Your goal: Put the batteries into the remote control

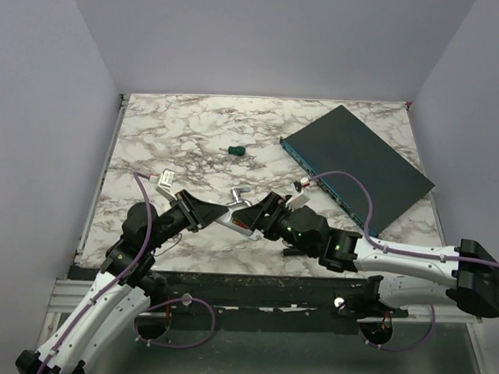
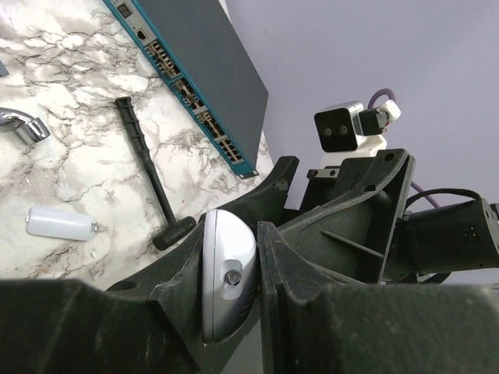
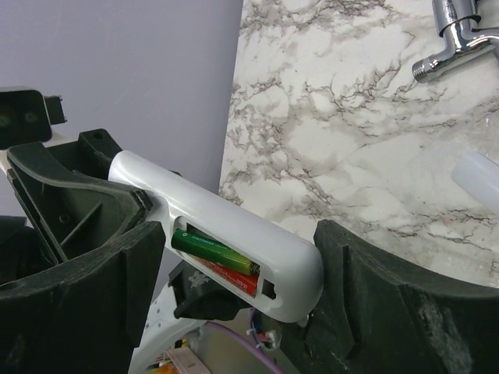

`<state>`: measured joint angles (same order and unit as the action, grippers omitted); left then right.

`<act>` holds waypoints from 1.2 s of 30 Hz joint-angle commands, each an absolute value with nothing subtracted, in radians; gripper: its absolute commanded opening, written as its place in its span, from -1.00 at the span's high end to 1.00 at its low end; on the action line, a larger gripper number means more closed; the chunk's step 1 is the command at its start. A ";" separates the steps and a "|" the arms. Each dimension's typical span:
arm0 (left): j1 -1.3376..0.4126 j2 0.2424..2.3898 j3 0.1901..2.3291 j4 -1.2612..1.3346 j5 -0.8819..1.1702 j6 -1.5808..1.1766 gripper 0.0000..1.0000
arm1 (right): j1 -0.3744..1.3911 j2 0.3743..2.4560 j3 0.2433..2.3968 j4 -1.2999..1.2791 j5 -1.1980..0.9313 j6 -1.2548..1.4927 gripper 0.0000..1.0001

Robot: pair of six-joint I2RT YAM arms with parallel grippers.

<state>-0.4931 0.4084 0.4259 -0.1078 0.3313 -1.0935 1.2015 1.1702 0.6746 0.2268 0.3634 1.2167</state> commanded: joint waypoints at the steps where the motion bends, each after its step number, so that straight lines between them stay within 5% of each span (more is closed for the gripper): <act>1: -0.492 0.398 0.427 -0.103 0.308 -1.100 1.00 | 1.203 1.157 0.662 0.275 0.351 1.232 -0.70; 36: -0.491 0.372 0.423 -0.103 0.309 -1.111 1.00 | 1.204 1.169 0.626 0.313 0.343 1.275 -0.40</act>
<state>-0.4927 0.3859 0.4259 -0.1226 0.3252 -1.0996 1.2007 1.1702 0.6346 0.2832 0.3584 1.2575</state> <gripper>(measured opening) 0.271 0.711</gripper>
